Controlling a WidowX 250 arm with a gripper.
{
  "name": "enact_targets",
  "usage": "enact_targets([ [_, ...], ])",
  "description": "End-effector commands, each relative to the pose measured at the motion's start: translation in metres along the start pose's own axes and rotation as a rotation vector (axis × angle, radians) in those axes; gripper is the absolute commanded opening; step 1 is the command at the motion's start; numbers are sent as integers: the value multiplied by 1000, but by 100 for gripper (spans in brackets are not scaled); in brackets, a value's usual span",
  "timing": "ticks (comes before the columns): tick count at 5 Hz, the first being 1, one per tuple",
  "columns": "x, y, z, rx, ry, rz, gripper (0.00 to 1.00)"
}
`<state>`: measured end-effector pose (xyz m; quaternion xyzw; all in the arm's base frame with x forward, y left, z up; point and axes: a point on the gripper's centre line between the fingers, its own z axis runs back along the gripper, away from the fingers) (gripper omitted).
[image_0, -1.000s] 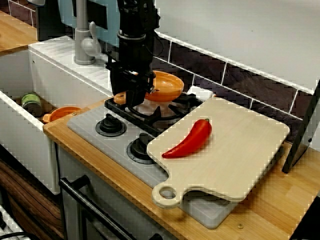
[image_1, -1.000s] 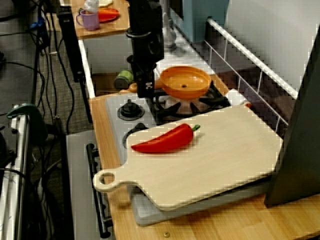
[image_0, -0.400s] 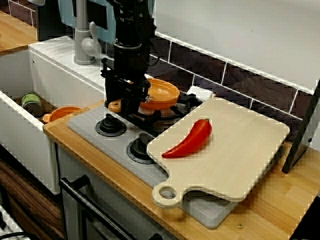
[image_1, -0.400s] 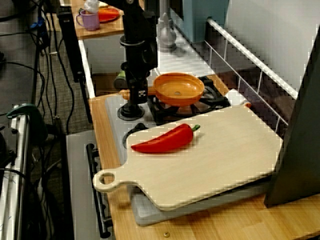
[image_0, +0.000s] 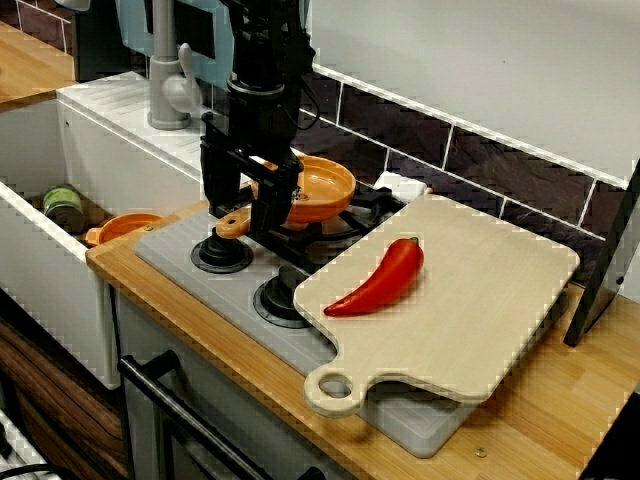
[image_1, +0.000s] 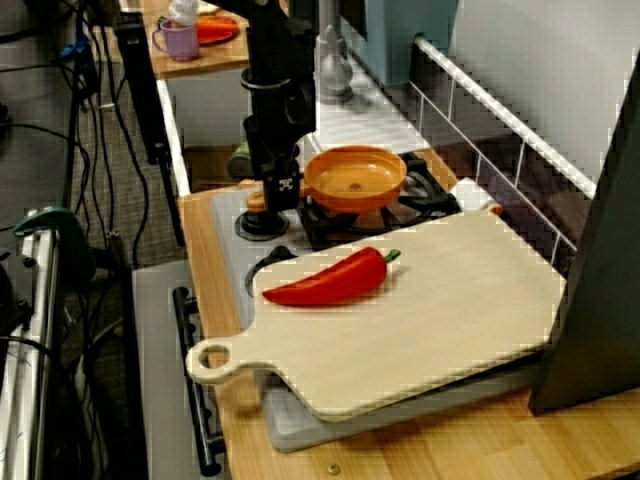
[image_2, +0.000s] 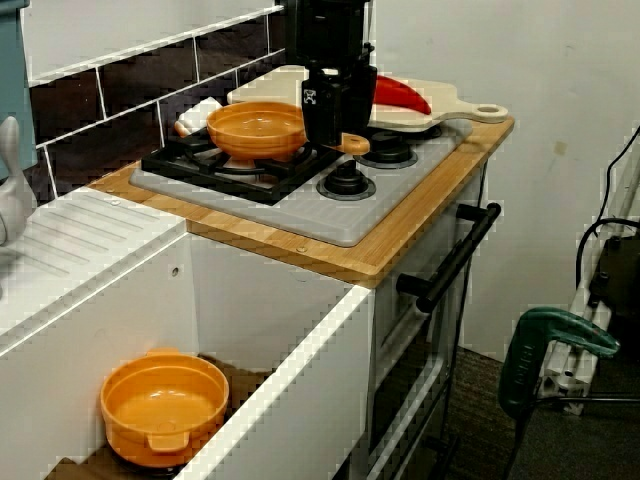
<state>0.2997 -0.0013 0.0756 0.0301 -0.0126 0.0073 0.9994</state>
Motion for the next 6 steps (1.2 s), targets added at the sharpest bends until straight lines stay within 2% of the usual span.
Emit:
enact_targets([
  [1,13,8,18,-21,-30,16,100],
  [3,34,-6,47,-70,-35,20,100],
  [4,48,-16,53,-51,-54,32,100],
  [5,68,-32,51,19,-103,48,100],
  [6,87,-34,49,56,-60,81,100],
])
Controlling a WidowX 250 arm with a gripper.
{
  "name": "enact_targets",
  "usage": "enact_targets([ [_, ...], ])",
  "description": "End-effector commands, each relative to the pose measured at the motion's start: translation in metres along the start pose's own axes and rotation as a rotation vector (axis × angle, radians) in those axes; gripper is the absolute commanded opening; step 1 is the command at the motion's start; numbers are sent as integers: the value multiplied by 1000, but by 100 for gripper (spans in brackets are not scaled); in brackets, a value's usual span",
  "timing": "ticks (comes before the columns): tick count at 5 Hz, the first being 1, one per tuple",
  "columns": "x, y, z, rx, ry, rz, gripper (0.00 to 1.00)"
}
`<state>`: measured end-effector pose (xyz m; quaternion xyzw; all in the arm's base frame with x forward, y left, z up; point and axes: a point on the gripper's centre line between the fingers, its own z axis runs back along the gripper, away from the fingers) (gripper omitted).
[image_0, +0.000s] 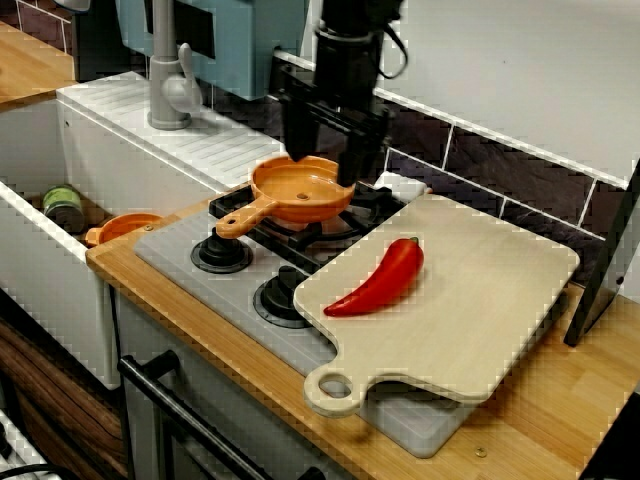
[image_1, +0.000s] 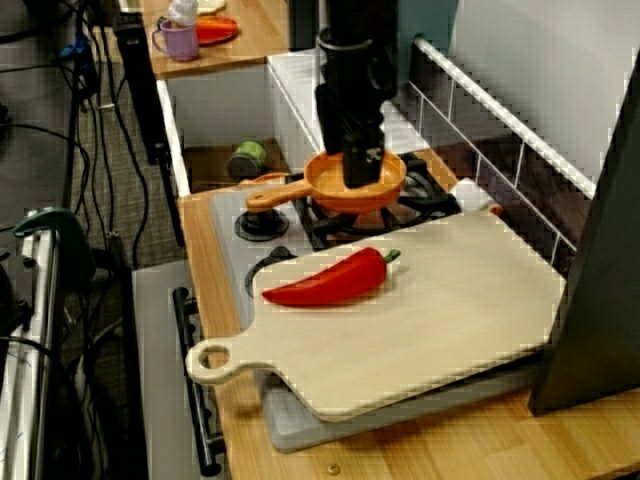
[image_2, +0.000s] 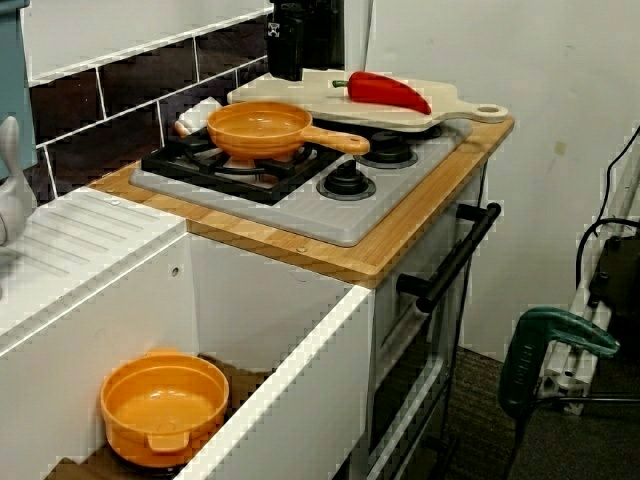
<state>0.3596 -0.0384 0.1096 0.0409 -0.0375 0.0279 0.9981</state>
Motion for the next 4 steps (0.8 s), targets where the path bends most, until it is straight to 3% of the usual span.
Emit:
enact_targets([
  [1,46,0,14,-7,48,16,100],
  [3,64,15,15,-97,80,-18,100],
  [4,69,20,12,-112,58,-18,100],
])
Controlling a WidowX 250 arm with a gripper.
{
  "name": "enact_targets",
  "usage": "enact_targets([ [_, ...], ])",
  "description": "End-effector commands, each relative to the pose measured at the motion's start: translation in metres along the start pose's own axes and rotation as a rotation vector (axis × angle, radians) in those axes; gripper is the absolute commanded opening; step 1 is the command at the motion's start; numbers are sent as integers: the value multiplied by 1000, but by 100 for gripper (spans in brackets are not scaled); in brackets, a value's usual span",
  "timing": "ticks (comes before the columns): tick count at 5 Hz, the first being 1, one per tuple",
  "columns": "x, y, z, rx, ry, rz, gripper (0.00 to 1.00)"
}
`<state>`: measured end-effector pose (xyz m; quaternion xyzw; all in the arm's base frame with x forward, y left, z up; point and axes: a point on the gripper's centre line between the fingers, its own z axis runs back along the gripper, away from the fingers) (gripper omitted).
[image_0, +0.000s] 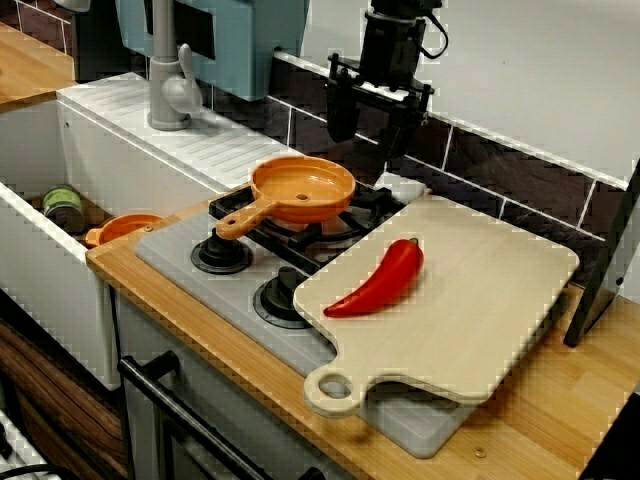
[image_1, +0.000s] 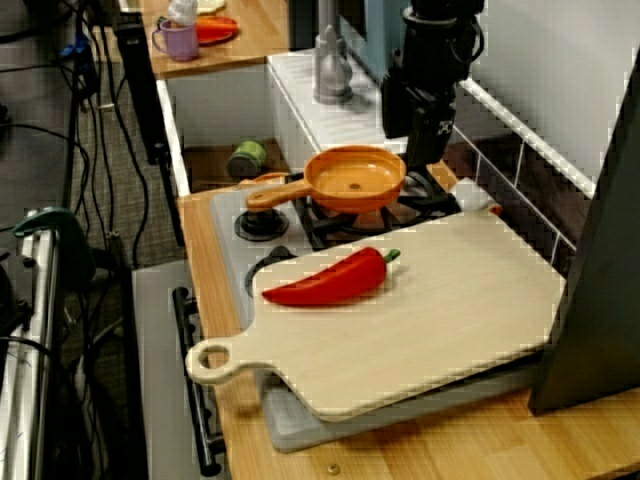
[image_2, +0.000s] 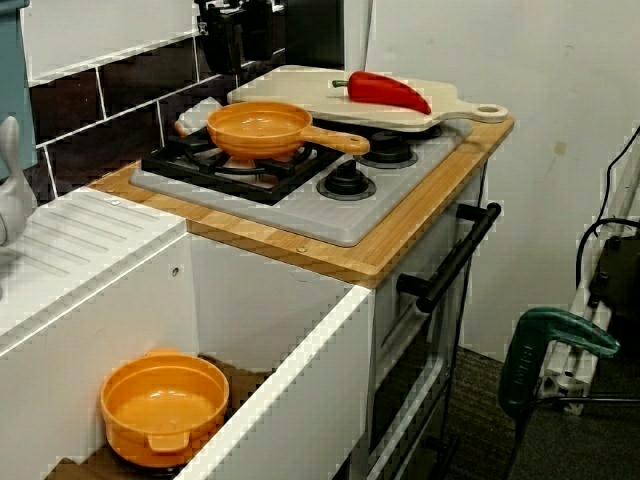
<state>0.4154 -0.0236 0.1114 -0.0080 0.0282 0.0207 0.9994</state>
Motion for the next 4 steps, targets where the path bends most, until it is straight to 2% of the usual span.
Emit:
enact_targets([
  [1,12,11,12,40,-120,64,100],
  [2,7,4,11,136,-190,142,100],
  [3,3,0,13,169,-203,179,100],
  [4,0,-4,14,168,-207,186,100],
])
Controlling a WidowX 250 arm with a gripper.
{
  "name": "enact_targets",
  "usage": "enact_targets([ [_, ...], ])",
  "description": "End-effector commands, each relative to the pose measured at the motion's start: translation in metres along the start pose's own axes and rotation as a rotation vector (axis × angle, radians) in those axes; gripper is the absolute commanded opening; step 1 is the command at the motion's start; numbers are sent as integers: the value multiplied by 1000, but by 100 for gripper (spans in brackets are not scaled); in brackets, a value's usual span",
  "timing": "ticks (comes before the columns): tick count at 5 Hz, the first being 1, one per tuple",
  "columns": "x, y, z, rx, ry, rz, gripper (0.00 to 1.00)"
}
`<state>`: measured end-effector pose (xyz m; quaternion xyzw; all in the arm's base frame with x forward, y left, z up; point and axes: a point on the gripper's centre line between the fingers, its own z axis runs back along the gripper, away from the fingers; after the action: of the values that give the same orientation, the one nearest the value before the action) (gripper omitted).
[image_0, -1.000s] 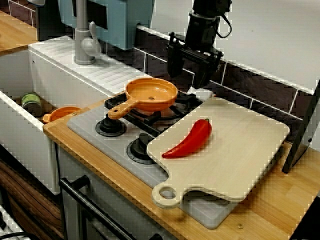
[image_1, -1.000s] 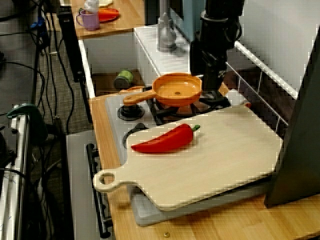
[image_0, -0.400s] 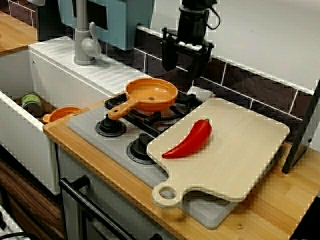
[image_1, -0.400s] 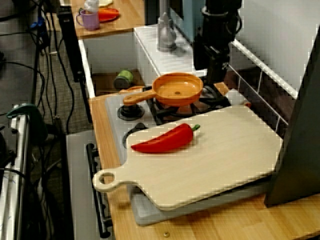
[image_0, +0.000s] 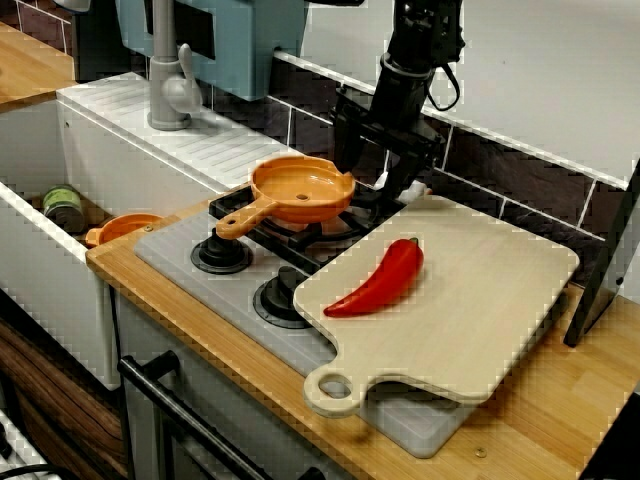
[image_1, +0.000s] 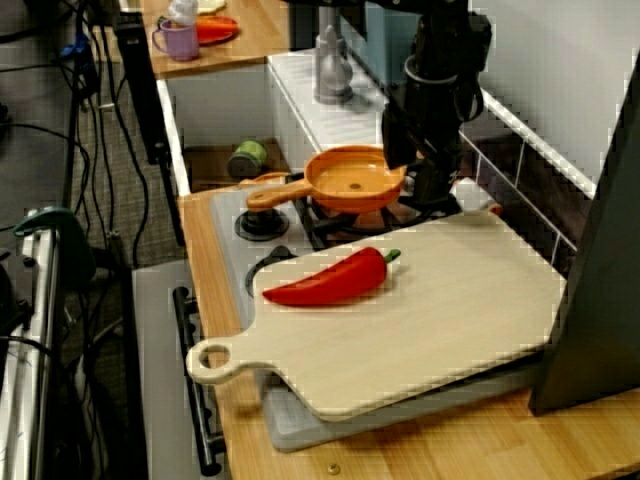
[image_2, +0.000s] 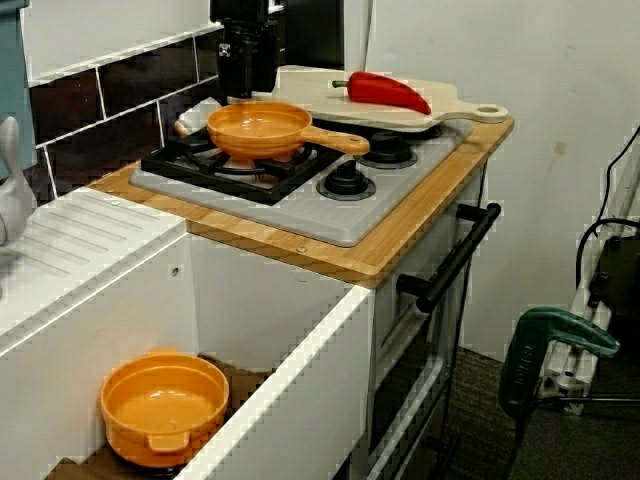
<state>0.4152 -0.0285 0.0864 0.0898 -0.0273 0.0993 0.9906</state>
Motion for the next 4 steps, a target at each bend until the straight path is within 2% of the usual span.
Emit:
enact_targets([
  [1,6,7,43,-43,-110,13,100],
  [3,10,6,52,-52,-210,5,100],
  [4,11,8,53,-60,-227,7,100],
])
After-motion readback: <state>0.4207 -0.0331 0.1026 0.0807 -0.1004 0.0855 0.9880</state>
